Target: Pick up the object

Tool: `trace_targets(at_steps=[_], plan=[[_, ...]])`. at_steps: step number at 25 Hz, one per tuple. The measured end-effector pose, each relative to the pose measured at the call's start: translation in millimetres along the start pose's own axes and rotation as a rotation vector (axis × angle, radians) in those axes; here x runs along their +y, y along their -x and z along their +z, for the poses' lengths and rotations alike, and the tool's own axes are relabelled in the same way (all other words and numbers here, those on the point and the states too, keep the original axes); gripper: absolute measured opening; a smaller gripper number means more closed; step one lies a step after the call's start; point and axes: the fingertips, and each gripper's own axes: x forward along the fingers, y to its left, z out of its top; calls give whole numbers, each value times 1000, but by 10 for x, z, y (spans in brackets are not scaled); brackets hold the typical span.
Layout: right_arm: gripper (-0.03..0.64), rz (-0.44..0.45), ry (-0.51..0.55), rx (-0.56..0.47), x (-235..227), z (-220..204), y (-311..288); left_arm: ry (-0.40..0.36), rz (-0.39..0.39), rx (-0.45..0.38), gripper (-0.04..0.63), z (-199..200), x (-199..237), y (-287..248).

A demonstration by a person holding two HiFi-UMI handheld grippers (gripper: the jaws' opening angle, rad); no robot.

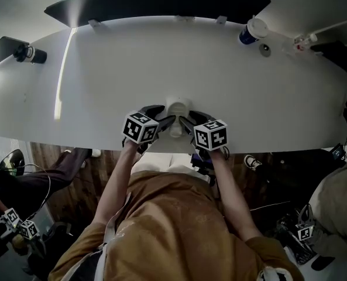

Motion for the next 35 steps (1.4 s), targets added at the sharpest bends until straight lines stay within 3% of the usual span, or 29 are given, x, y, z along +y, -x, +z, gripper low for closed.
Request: trace_targets(at_steps=[10,16,31,35], plan=[[176,57,-26,31,36,26,-88,-24,-8,58,241,-16,40,-92],[155,95,0,40,82,21,-88,20,-118,129,178,-61,-41,-102],[153,50,53,-17,144,201,3,-12,-115,83,176,70,-81,-31],[153,41,116,-25,188,264,51,-21,-93,53,176,114,-114,16]])
